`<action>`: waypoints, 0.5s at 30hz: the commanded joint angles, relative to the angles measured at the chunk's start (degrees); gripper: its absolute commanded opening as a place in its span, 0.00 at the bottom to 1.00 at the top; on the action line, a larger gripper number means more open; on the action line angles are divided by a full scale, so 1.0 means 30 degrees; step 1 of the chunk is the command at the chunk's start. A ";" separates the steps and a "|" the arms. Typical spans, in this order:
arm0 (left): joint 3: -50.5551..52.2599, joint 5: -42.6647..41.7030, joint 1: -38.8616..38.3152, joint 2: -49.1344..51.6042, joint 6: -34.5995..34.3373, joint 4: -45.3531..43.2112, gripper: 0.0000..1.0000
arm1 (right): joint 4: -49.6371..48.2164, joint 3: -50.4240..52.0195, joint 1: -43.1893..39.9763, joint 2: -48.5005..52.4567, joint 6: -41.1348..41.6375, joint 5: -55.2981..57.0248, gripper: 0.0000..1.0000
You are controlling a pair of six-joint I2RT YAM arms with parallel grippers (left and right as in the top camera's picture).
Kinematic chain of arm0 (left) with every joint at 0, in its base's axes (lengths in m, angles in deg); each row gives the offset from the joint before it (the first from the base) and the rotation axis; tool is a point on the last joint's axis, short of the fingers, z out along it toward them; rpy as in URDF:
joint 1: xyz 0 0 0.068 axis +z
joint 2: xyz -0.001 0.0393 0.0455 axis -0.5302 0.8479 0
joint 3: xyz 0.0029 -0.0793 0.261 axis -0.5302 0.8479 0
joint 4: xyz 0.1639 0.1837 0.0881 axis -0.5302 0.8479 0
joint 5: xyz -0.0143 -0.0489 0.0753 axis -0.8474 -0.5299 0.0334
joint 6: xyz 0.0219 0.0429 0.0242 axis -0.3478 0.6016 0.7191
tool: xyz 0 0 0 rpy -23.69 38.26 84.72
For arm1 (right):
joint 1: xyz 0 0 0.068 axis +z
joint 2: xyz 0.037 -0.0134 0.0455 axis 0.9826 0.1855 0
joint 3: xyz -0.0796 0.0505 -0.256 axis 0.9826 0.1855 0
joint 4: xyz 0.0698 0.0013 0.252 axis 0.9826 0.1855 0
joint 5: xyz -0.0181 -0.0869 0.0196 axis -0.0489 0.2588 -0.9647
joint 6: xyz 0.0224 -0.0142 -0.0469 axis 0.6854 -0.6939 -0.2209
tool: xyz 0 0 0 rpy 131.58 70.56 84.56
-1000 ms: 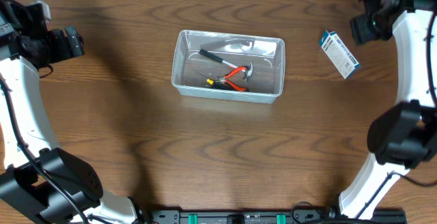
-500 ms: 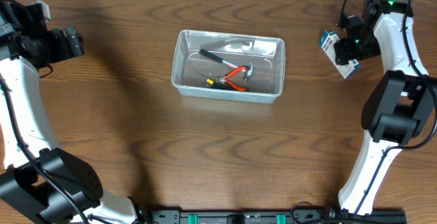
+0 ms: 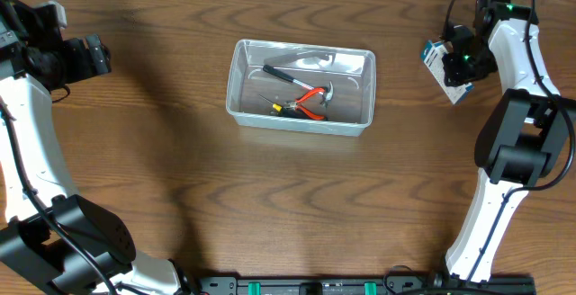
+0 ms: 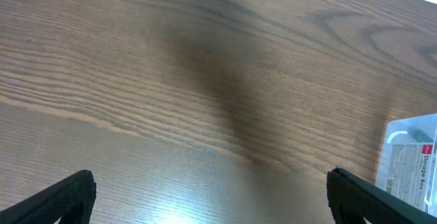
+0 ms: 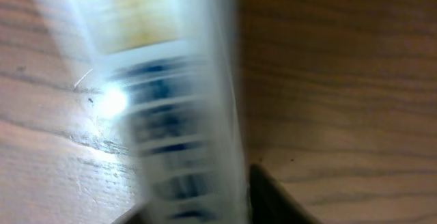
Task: Pack container
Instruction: 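Grasp the teal-and-white box with the right gripper and lift it, then carry the box over the container and lower it inside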
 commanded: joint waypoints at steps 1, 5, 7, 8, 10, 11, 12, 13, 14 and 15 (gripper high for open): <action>-0.0270 -0.0240 0.0000 0.0007 -0.0109 0.0051 0.98 | -0.0007 0.0102 0.0044 0.0168 0.0007 -0.0146 0.01; -0.0270 -0.0248 0.0000 0.0007 -0.0109 0.0051 0.98 | 0.0124 0.0095 0.0058 0.0160 0.0022 -0.0146 0.01; -0.0270 -0.0240 0.0000 0.0007 -0.0109 0.0051 0.98 | 0.0219 0.0036 0.0058 0.0073 0.0022 -0.0146 0.01; -0.0270 -0.0248 0.0000 0.0007 -0.0109 0.0051 0.98 | 0.0248 -0.0015 0.0058 0.0000 0.0022 -0.0138 0.01; -0.0270 -0.0240 0.0000 0.0007 -0.0109 0.0051 0.98 | 0.0299 -0.0328 0.0124 -0.0357 0.0117 -0.0138 0.01; -0.0270 -0.0248 0.0000 0.0007 -0.0109 0.0051 0.98 | 0.0299 -0.0539 0.0182 -0.0561 0.0131 -0.0146 0.01; -0.0270 -0.0248 0.0000 0.0007 -0.0109 0.0051 0.98 | 0.0291 -0.0809 0.0262 -0.0780 0.0168 -0.0138 0.01; -0.0270 -0.0248 0.0000 0.0007 -0.0109 0.0051 0.98 | 0.0291 -0.1188 0.0364 -0.1049 0.0168 -0.0146 0.01; -0.0270 -0.0248 0.0000 0.0007 -0.0109 0.0058 0.98 | 0.0299 -0.1566 0.0481 -0.1260 0.0168 -0.0138 0.01; -0.0270 -0.0248 0.0000 0.0007 -0.0109 0.0058 0.98 | 0.0313 -0.2091 0.0656 -0.1552 0.0168 -0.0146 0.01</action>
